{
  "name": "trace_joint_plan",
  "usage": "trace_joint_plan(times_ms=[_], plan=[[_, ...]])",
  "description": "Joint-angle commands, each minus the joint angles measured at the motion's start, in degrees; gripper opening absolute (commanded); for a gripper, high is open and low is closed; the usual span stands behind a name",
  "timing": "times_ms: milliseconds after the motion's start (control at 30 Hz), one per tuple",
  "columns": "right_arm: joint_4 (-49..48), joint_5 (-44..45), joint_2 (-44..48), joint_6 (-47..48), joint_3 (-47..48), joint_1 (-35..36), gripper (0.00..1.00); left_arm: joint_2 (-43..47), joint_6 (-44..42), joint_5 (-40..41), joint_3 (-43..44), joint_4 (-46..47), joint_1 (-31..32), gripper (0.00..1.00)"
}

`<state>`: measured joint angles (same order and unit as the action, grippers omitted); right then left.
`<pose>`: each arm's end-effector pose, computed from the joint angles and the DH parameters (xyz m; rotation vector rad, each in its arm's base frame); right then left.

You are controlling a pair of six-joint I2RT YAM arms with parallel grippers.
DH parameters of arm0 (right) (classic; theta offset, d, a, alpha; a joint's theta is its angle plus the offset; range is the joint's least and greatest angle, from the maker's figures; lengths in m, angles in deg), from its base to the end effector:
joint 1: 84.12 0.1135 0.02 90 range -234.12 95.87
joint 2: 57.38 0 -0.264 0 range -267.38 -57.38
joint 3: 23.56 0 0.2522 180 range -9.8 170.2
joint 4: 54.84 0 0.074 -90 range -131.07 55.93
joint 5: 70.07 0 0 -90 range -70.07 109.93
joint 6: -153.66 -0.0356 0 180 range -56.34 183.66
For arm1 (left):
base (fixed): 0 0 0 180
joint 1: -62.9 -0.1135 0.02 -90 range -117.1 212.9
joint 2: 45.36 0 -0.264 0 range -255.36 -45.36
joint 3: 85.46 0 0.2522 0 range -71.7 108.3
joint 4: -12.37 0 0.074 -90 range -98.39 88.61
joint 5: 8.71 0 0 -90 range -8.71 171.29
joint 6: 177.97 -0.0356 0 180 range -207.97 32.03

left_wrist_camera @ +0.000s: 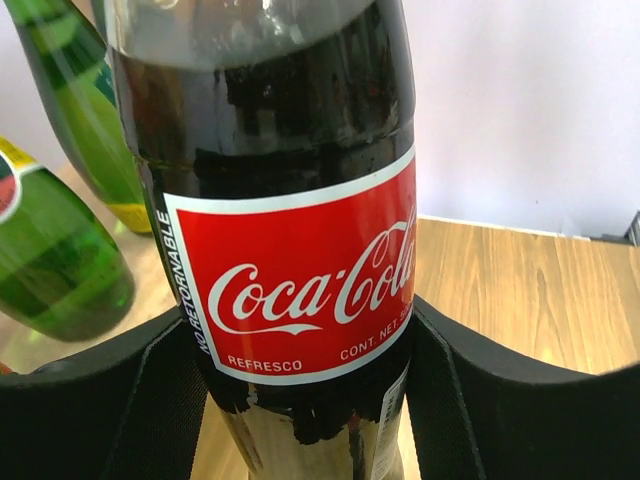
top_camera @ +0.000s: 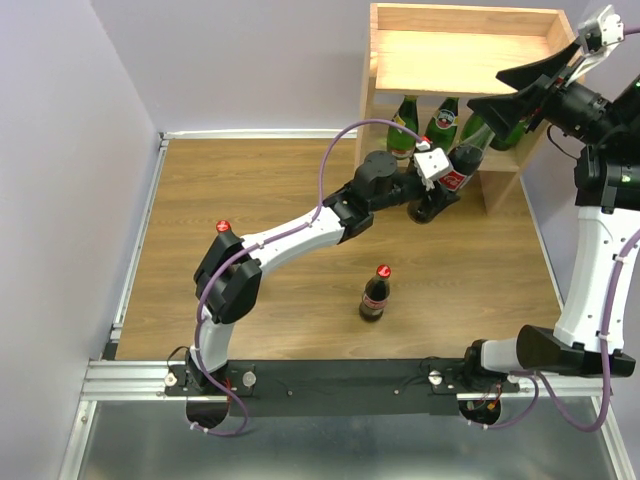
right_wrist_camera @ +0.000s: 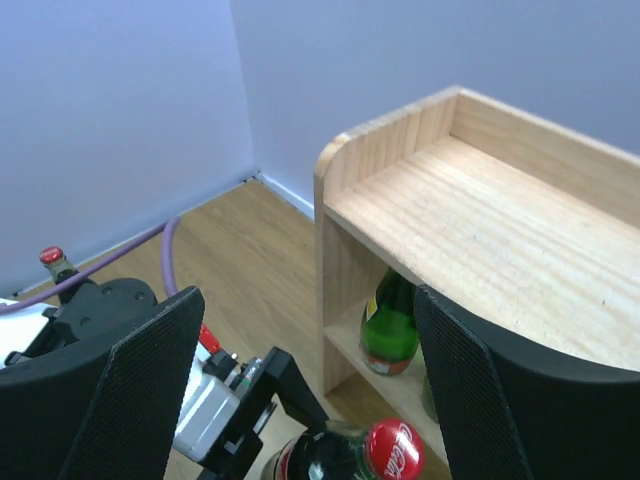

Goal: Place and organize the beverage onto the shelf
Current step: Pick up the drink from the center of the board, then place the drink on the shelf.

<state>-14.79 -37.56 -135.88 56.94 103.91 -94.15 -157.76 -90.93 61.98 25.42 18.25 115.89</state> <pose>0.2267 -0.0096 0.5769 -0.6266 1.3879 0.6595 0.2795 -0.3904 0.3591 0.9777 1.2345 -0.9456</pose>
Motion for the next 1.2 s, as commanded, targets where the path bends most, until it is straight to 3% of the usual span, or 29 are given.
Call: trace_joint_plan(times_ms=[0,200,333,600,867,1167], plan=[[-2.73,-1.13,0.1,-2.33,2.13,0.35,0.92,6.93,0.23,-1.78,6.94,10.33,0.27,0.0],[-2.64,3.52,1.24,-1.37,0.73,0.35,0.93,7.63,0.32,-1.61,6.68,11.3,0.27,0.0],[-2.55,12.64,3.17,-0.05,0.63,0.35,0.98,8.34,-0.03,-0.82,6.76,11.83,0.18,0.0],[-0.01,25.84,3.44,1.54,8.18,0.18,0.99,10.62,-0.03,0.76,8.61,11.65,-0.87,0.0],[1.31,39.97,2.3,3.38,15.14,0.09,1.0,10.54,0.24,5.07,14.85,9.63,-1.66,0.0],[1.23,50.72,4.49,8.3,10.57,0.09,1.0,8.25,-0.11,9.99,24.77,6.64,-2.63,0.0]])
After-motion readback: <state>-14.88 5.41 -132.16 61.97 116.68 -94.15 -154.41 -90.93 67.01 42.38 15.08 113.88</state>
